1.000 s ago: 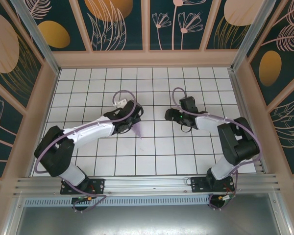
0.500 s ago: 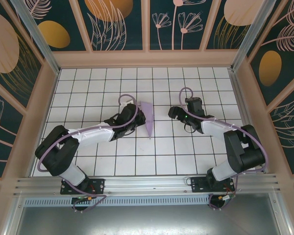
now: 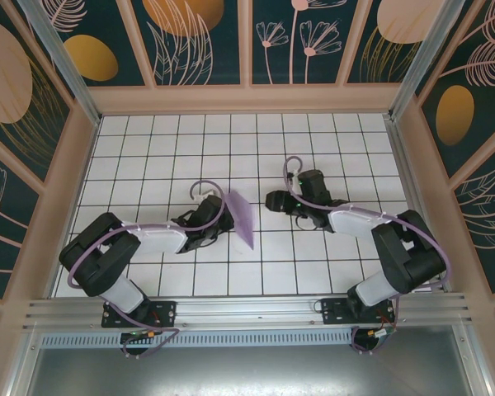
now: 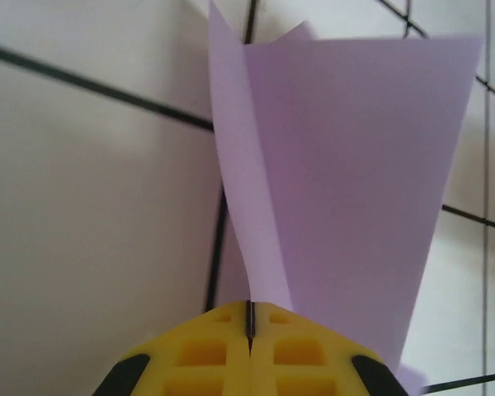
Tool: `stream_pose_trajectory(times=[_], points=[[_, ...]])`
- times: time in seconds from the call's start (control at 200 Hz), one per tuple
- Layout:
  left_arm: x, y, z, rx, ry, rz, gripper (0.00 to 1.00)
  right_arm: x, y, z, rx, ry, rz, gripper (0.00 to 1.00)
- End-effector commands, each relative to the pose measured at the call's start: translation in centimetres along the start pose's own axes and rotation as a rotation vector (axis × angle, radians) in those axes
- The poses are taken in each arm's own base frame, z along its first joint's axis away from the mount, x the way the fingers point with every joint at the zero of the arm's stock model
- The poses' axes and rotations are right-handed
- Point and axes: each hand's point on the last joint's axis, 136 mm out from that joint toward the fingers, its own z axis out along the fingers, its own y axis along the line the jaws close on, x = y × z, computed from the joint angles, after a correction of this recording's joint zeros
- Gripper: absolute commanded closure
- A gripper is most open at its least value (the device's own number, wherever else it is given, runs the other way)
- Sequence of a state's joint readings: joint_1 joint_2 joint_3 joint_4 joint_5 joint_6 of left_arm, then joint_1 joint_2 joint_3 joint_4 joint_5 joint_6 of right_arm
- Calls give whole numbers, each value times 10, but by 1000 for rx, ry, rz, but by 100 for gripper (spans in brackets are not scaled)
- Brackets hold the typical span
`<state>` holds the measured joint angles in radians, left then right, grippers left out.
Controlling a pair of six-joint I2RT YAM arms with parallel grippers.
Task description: Fold a paper plane with a square sheet of paper (pick it up from the middle)
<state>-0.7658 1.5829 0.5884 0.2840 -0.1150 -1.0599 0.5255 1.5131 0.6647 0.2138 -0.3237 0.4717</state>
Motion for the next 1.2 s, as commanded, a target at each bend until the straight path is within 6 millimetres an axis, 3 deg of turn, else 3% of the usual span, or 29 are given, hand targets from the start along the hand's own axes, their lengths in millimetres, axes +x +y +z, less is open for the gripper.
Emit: stream_pose_trajectory(times=[0.0,0.215,0.465,1.196], points=[[-13,-10,-10,52,-62,-47,100,10,36,11,-85,47,-52,36],[-13,-8,-10,51,-65,-40,100,33,75,22,-137,105,-103,45],[-12,-8,-11,50,-64,-32,100,50,80,36,-123,165,-115,61],[-11,-7,-11,49,-57,-28,100,77,67,62,1,262,-155,50]])
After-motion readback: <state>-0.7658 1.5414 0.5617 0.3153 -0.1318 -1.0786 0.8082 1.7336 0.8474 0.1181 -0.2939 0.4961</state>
